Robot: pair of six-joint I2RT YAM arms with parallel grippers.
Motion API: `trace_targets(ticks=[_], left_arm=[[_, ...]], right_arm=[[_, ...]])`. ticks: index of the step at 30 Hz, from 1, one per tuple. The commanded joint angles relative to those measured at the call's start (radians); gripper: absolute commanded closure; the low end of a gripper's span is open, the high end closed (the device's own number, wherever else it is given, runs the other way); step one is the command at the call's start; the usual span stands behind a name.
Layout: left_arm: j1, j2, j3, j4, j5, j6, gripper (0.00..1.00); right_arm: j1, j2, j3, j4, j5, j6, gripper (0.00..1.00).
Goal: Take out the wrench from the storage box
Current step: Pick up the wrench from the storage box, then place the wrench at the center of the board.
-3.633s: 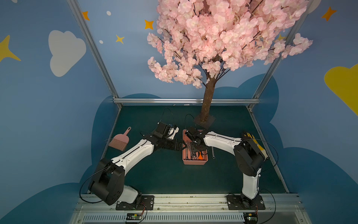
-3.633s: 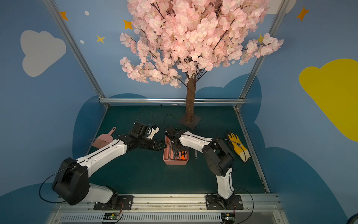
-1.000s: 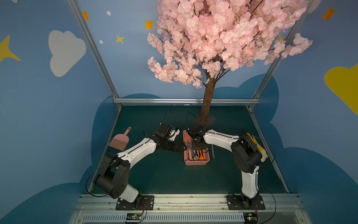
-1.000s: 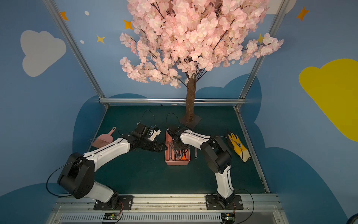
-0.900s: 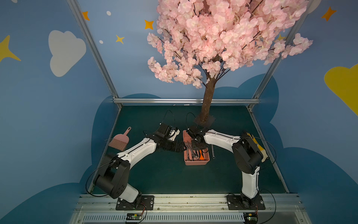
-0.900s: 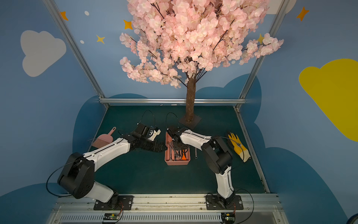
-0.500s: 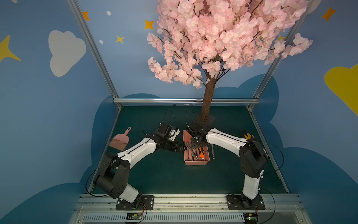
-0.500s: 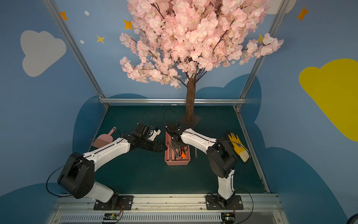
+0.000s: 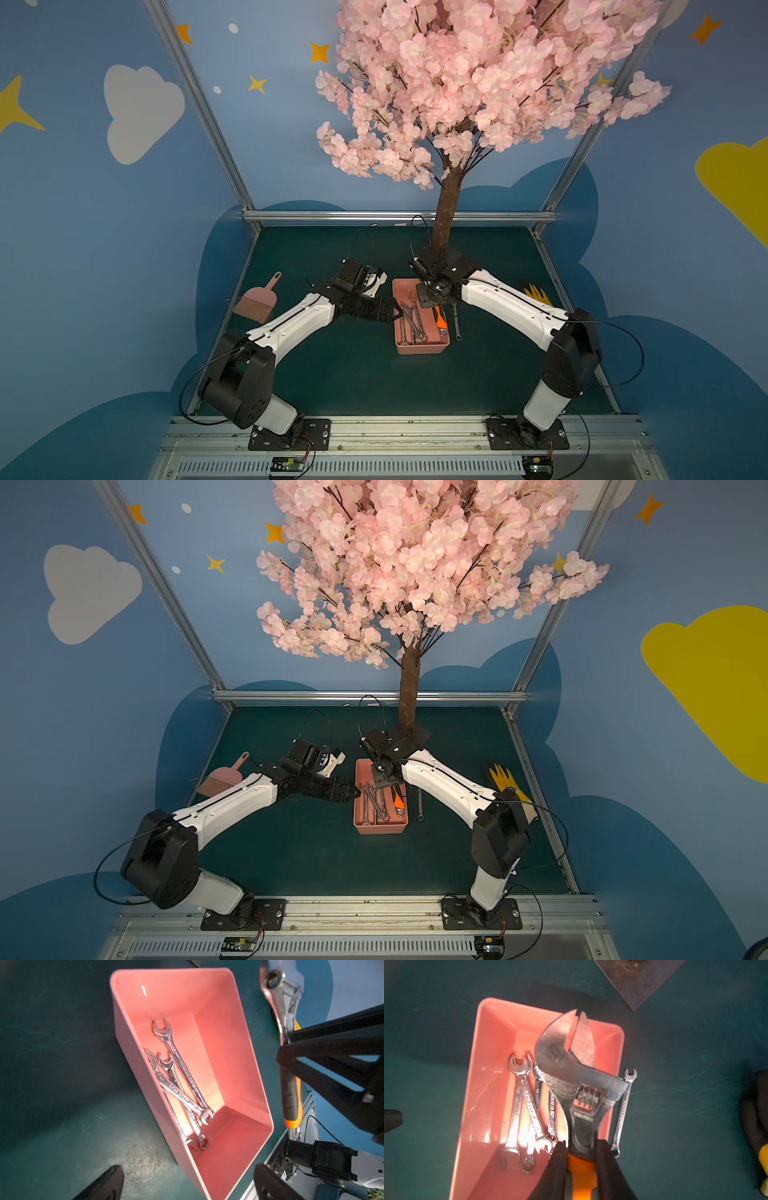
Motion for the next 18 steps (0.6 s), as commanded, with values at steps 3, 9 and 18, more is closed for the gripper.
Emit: trace_targets(ticks=[3, 9, 18], left_arm=[[-0.036, -0.054, 0.075, -0.069, -0.025, -0.015, 0.00], [-0.086, -0.029, 0.127, -0.070, -0.041, -0.042, 0.00], [-0.116, 0.021, 0.143, -0.054, -0.054, -0.069, 0.00]], right_arm=[[-0.090, -0.149, -0.082, -0.050, 0.047, -0.038, 1.00], [-0.228, -0.226, -0.263, 0.046, -0.028, -0.071, 1.00], [-0.355, -0.146, -0.440, 0.297, -0.109, -0.153, 1.00]])
